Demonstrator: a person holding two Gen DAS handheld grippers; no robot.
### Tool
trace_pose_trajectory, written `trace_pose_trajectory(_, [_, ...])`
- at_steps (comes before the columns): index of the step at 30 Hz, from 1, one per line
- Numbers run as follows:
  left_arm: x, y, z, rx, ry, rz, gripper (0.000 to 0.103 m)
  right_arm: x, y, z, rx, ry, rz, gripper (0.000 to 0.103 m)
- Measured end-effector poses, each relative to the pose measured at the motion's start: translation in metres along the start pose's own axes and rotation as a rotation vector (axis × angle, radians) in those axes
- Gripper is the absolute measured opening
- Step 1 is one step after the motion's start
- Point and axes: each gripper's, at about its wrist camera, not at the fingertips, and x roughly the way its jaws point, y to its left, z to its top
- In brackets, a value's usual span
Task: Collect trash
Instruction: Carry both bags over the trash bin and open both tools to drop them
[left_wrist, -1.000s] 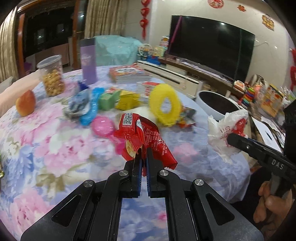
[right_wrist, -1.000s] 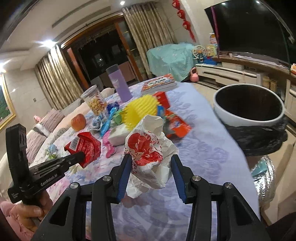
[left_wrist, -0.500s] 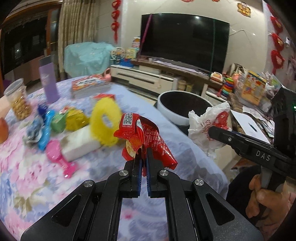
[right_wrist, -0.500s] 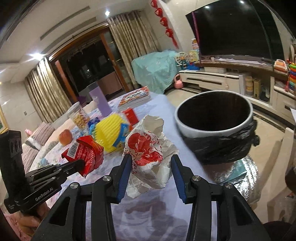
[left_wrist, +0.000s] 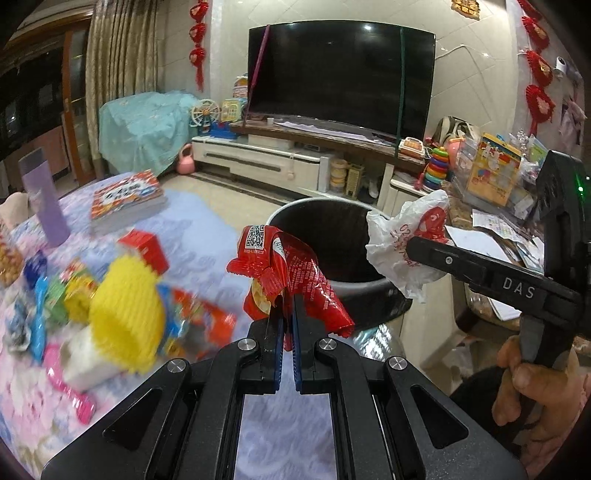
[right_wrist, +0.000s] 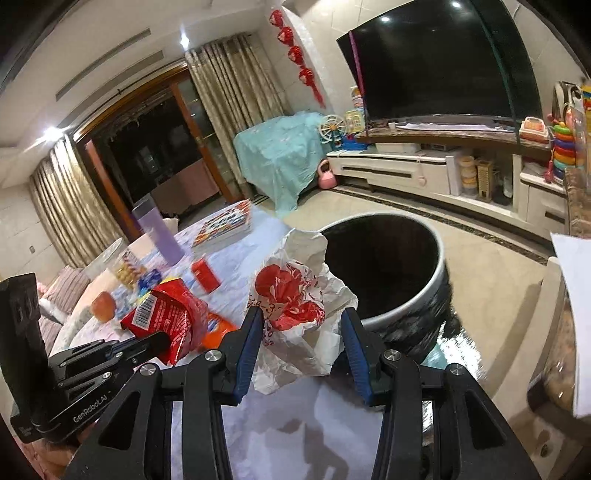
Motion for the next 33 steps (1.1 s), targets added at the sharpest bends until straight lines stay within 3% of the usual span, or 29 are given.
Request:
trace_pose_trajectory(14, [0.060,-0.017,0.042,0.032,0.032,-0.018,0.003,0.039,-0.044,0.042,0.027,0.053,-0.030,0.044])
trace_pose_trajectory(33, [0.094,-0.025,0.048,0.042,0.085,-0.026,0.004,0.058,-0.061,0.052,0.064,0.095,-0.044,0.046])
